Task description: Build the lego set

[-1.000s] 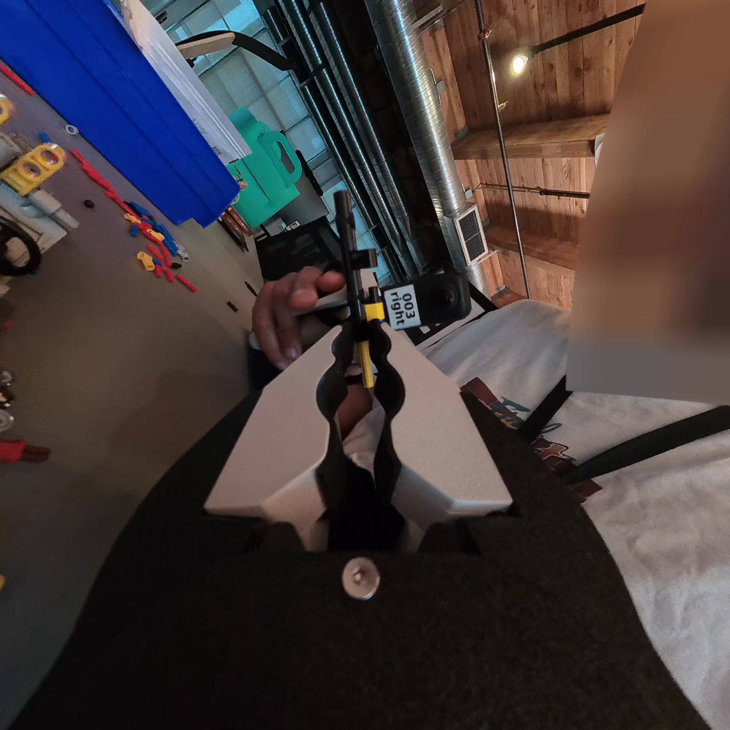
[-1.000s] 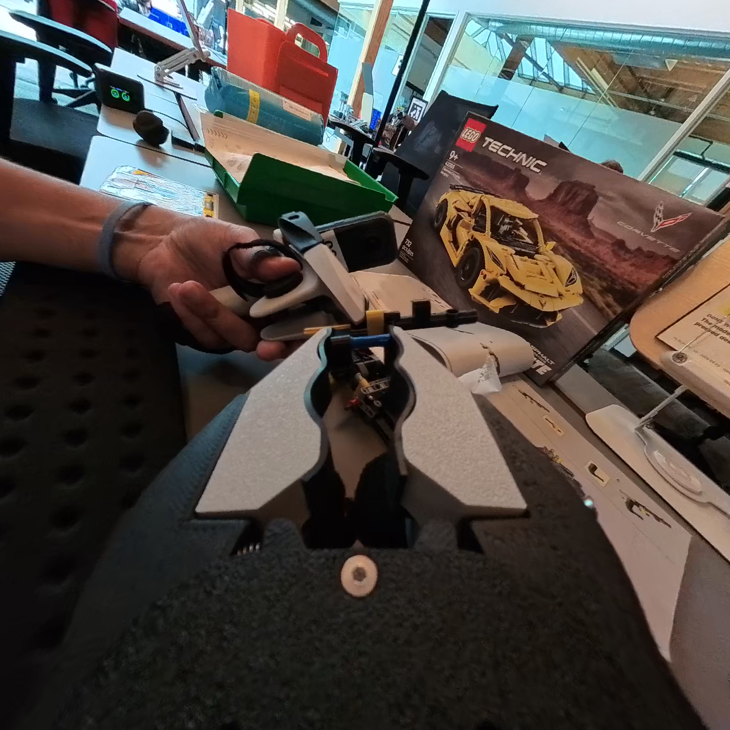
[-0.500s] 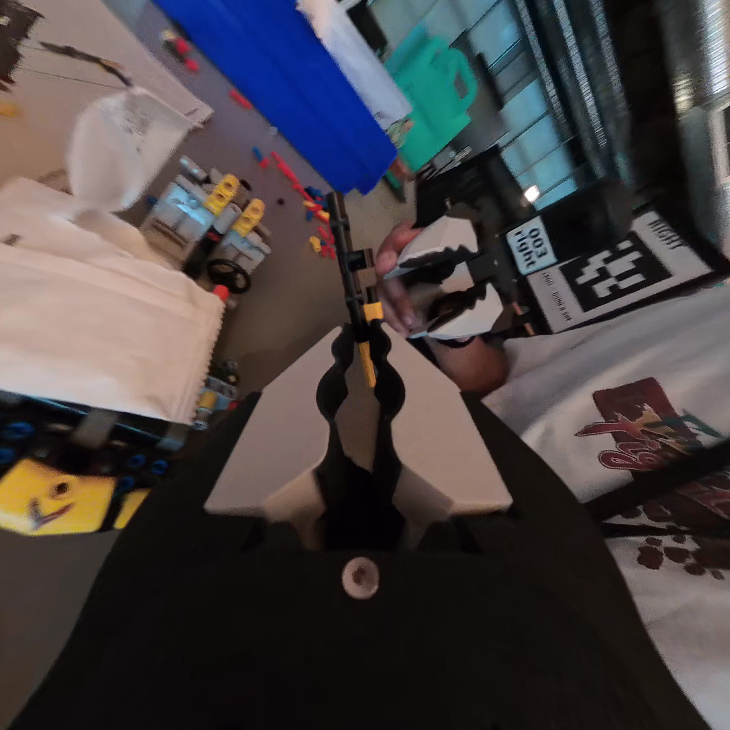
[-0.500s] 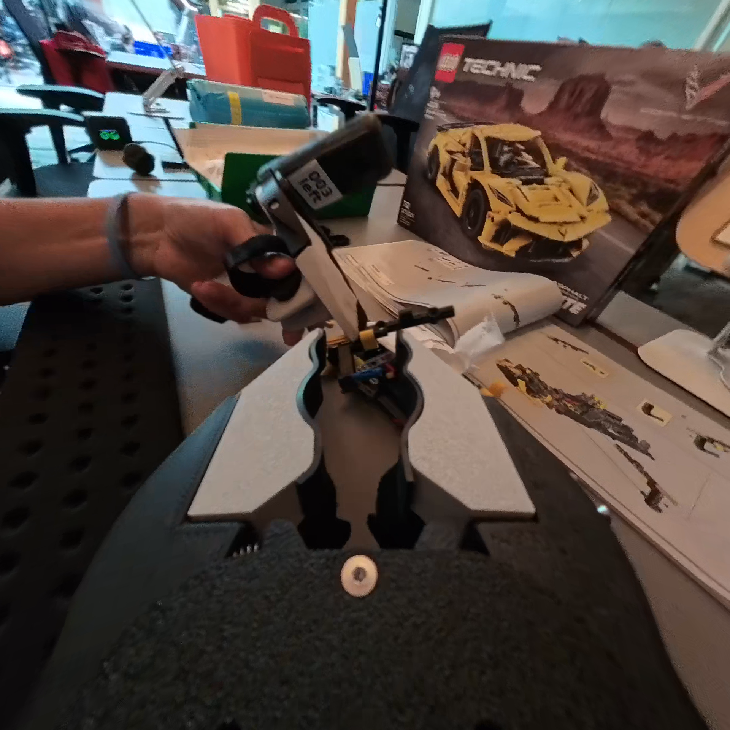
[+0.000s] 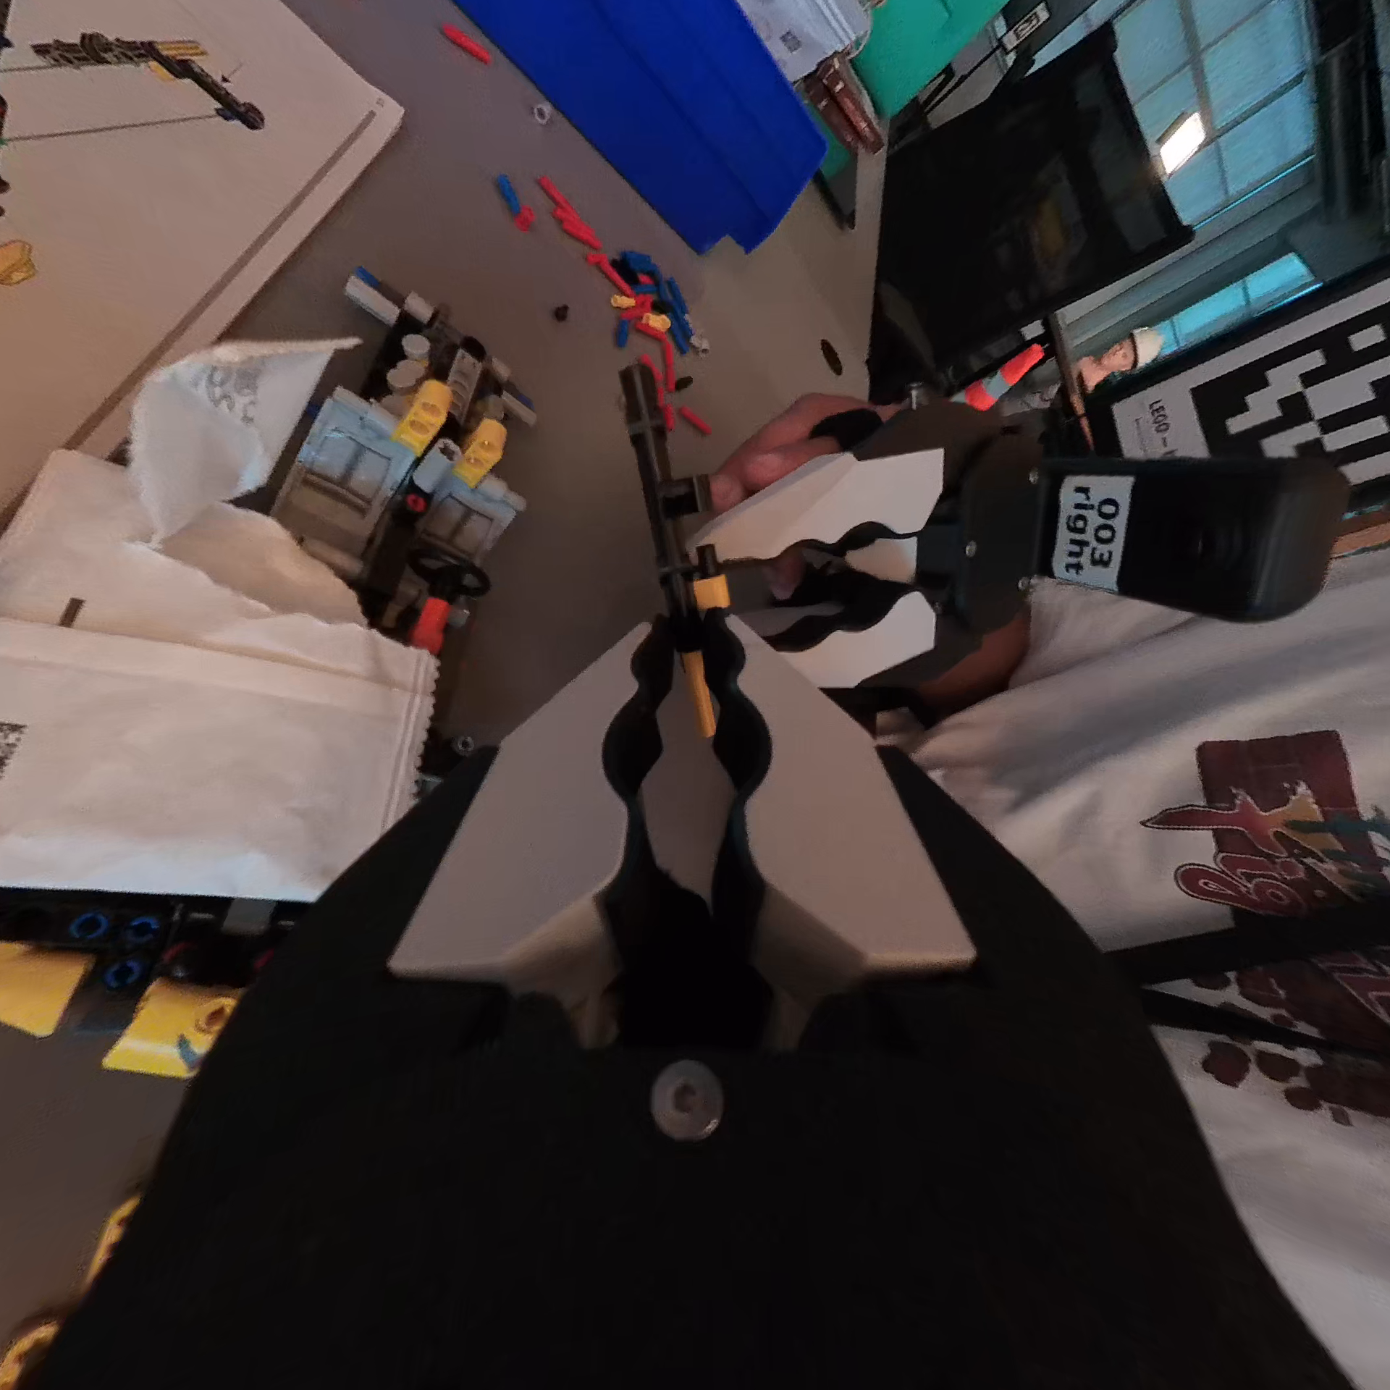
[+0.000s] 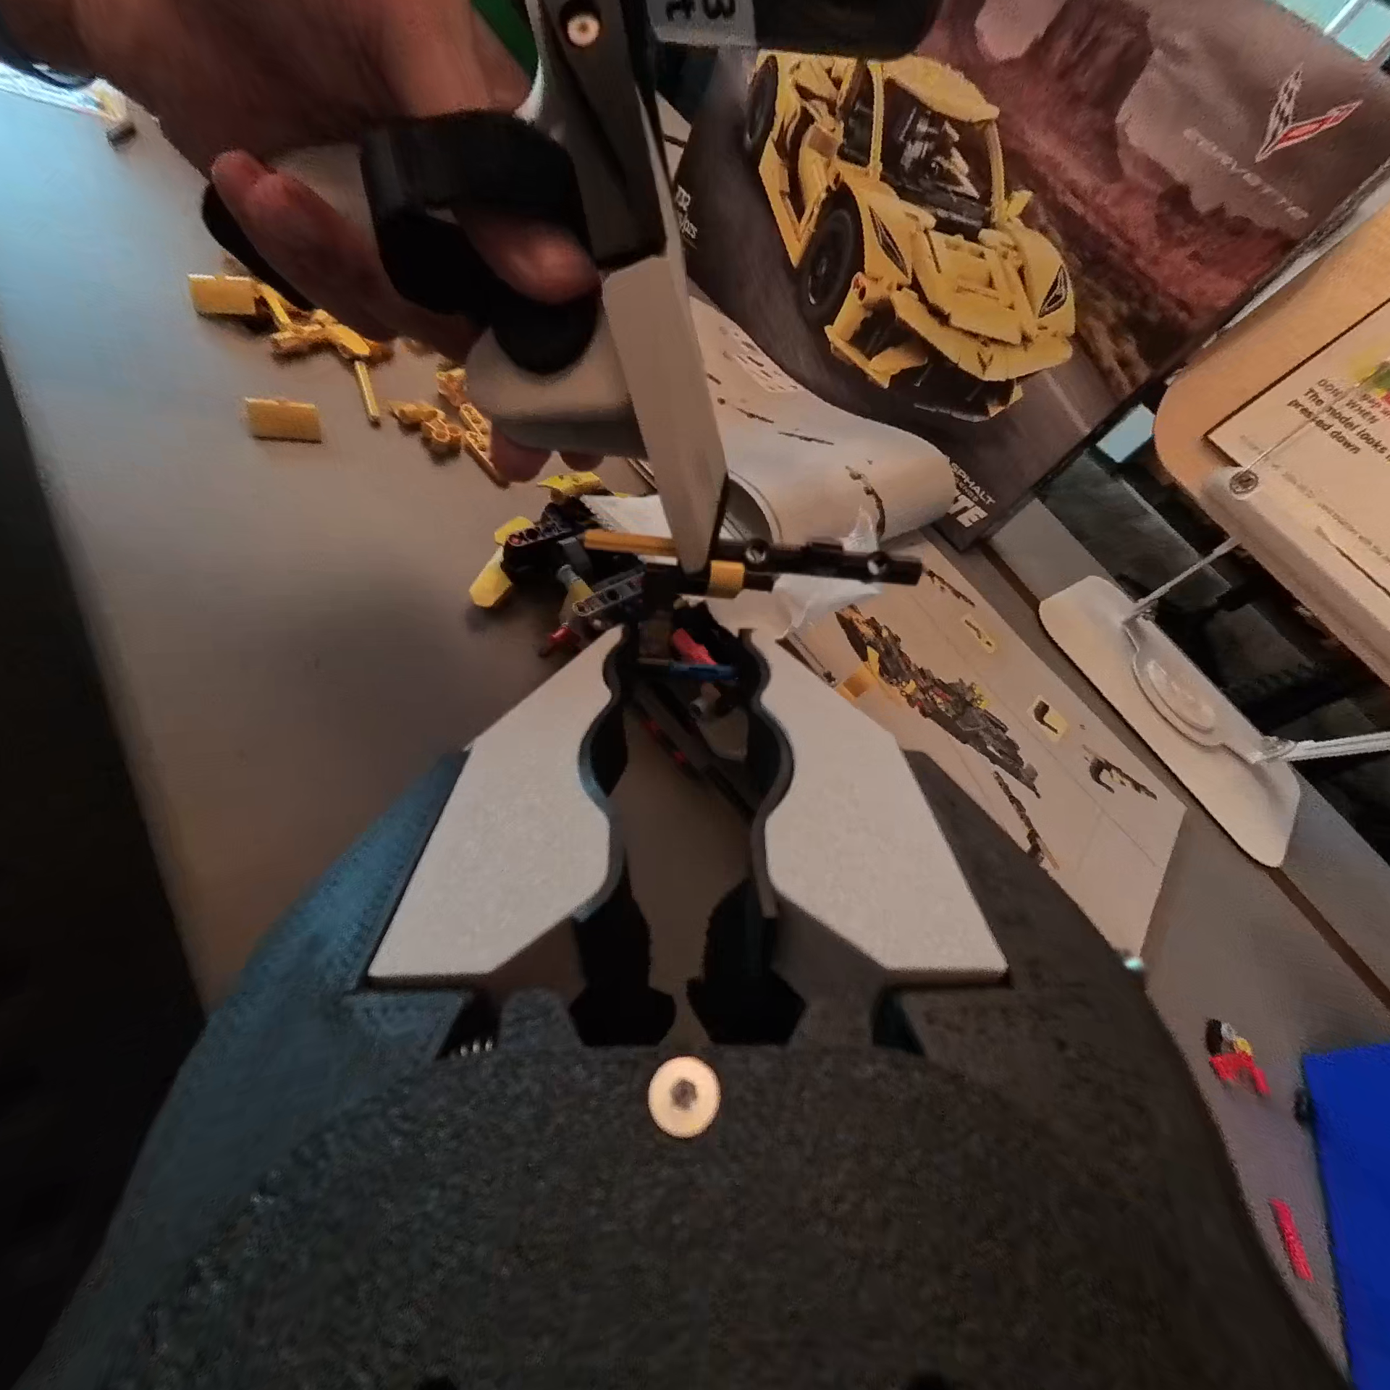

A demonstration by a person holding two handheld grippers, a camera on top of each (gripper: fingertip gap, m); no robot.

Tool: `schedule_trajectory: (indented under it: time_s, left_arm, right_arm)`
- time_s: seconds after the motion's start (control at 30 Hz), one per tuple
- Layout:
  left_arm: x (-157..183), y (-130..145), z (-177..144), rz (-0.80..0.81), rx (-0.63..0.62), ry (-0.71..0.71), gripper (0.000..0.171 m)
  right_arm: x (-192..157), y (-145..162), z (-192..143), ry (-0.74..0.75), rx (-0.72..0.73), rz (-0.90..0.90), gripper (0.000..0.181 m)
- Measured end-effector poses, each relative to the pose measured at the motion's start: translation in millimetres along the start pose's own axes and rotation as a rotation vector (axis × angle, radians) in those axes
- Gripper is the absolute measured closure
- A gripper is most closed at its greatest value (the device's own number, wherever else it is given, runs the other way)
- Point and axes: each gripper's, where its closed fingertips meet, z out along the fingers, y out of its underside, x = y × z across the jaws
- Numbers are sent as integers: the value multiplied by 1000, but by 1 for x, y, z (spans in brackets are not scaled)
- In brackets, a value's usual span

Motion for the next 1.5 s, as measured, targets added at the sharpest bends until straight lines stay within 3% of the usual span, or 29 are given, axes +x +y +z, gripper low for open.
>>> schedule_trajectory:
  time_s: [0.37,0.47,0.57,0.63,0.73,0.87,1.07,1.23,1.5]
  left_arm:
    - [-8,-15,9,167,9,-170,166]
    - [-11,-34,1,267,119,-249,161]
    - [-12,-53,-21,356,299,-287,159]
    - [-12,-58,-37,401,416,-270,159]
    - [-21,-59,-57,450,494,-301,159]
    - [-35,-63,-75,468,548,-336,161]
    - [-36,-59,-74,348,570,-193,162]
    - [-39,-56,-75,316,560,-176,162]
    - [-62,-46,-63,293,489,-237,161]
  right_arm:
    - [7,10,10,9,-78,104,174]
    - [26,9,9,14,-76,199,174]
    - [78,19,7,96,-102,299,174]
    - [115,31,8,127,-105,467,174]
    - [147,56,20,106,-113,731,174]
    - [156,81,31,98,-112,886,174]
    - [156,95,37,152,-158,864,174]
    - [169,98,27,262,-165,766,174]
    - [168,101,20,262,-142,799,174]
